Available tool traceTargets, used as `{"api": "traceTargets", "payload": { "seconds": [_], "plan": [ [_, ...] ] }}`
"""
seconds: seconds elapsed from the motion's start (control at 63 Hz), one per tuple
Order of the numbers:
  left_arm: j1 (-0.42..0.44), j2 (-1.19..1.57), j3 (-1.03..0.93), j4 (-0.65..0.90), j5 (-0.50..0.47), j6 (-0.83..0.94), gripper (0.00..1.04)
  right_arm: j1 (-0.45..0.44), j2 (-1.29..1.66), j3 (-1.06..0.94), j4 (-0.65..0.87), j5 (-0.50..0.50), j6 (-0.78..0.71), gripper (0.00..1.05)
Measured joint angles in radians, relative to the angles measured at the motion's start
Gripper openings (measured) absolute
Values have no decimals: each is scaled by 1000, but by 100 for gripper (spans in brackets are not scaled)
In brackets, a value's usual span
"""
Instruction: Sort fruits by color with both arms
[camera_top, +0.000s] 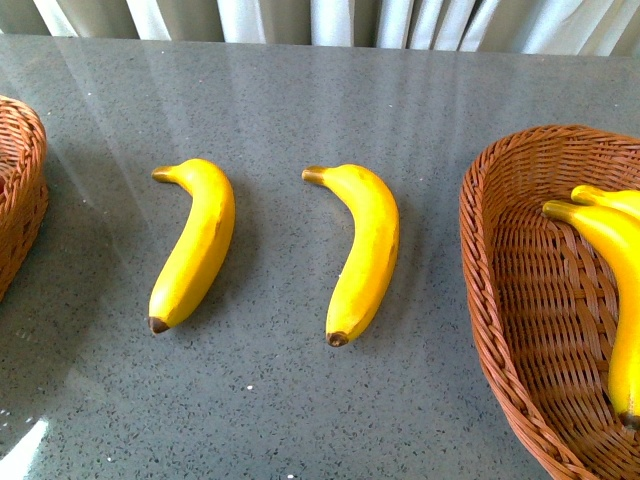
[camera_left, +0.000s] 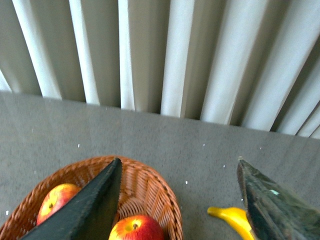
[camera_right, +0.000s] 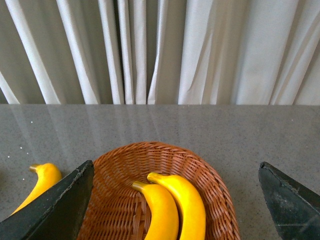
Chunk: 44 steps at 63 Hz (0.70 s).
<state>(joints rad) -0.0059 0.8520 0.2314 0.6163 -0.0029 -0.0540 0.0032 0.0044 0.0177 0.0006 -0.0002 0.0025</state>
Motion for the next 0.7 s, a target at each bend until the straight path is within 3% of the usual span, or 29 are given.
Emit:
{"api": "traceTargets", "payload": {
  "seconds": [0.317,0.698],
  "plan": [
    [2,-163,-117,-45,3,39,2,0,0,0,0,0,0,96],
    [2,-372,-195,-175,3,43,2,0,0,0,0,0,0,96]
  ]
}}
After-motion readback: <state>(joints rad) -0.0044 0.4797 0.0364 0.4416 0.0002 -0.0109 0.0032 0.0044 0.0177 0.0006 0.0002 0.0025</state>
